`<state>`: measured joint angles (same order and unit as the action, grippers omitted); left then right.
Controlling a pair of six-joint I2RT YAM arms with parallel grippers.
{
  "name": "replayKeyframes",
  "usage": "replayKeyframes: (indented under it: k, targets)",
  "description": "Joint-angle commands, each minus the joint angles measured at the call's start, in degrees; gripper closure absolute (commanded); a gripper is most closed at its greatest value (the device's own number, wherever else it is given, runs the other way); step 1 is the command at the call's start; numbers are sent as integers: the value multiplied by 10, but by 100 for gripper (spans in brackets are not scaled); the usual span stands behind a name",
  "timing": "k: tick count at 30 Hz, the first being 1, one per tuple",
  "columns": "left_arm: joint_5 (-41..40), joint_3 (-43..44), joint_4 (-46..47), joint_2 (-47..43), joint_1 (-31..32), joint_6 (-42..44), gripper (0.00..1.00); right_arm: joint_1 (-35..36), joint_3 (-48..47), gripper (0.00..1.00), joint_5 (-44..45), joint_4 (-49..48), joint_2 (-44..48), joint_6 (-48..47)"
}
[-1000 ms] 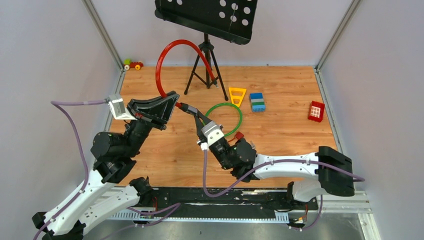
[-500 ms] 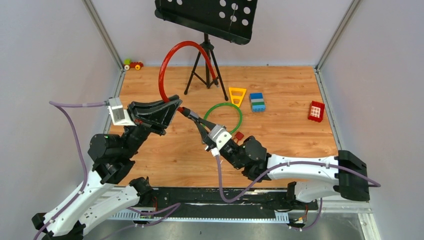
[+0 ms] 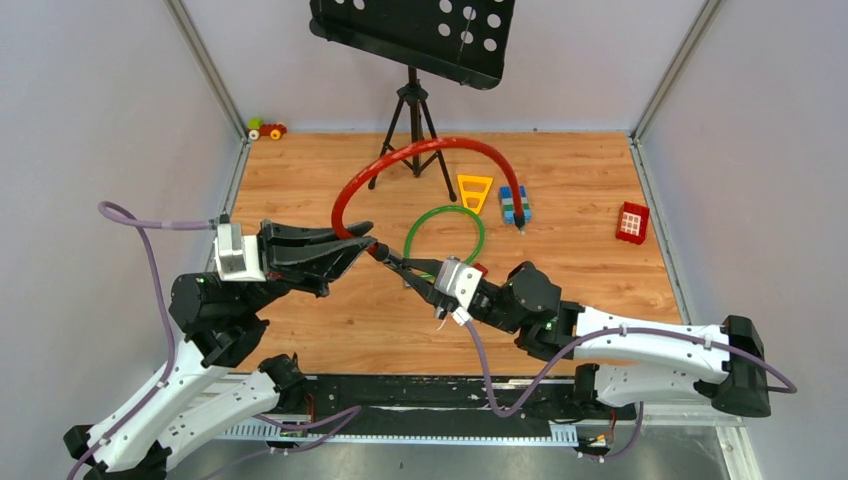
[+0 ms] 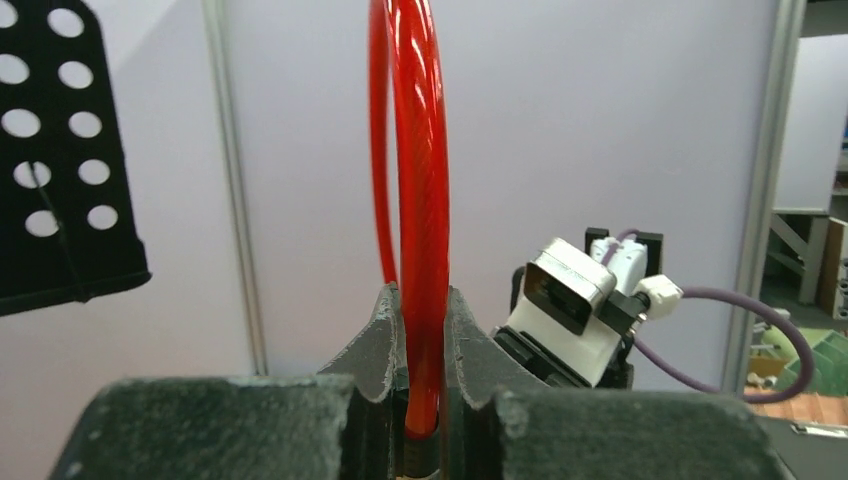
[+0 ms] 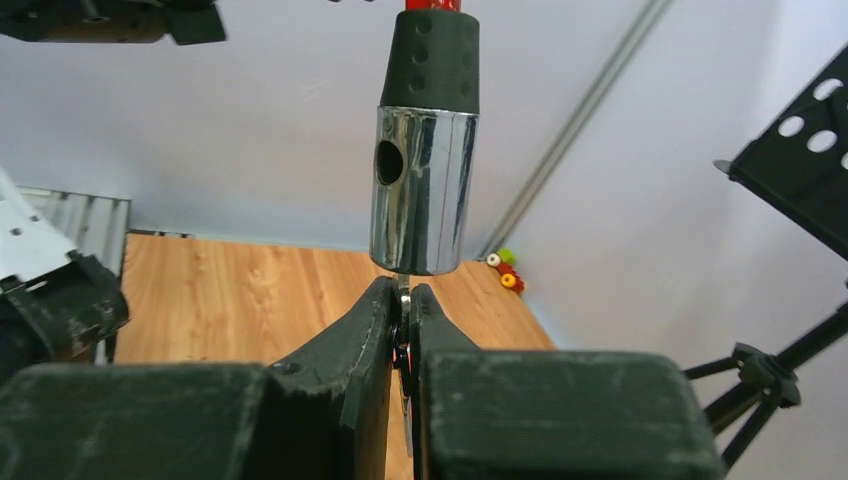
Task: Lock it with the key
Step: Adjust the key in the lock.
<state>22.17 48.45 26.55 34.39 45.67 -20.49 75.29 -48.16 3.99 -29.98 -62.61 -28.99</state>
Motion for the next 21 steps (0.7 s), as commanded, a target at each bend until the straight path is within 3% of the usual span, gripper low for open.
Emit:
replayKeyframes:
  k: [1, 10, 21]
  targets:
    - [95, 17, 19, 17, 0, 27, 100, 0, -50, 100, -119, 49, 34, 20]
    - [208, 33, 19, 27, 0, 47, 100, -13, -73, 100, -211, 144, 79, 13]
    - [278, 43, 47, 50, 0, 19, 100, -18, -108, 100, -293, 225, 85, 20]
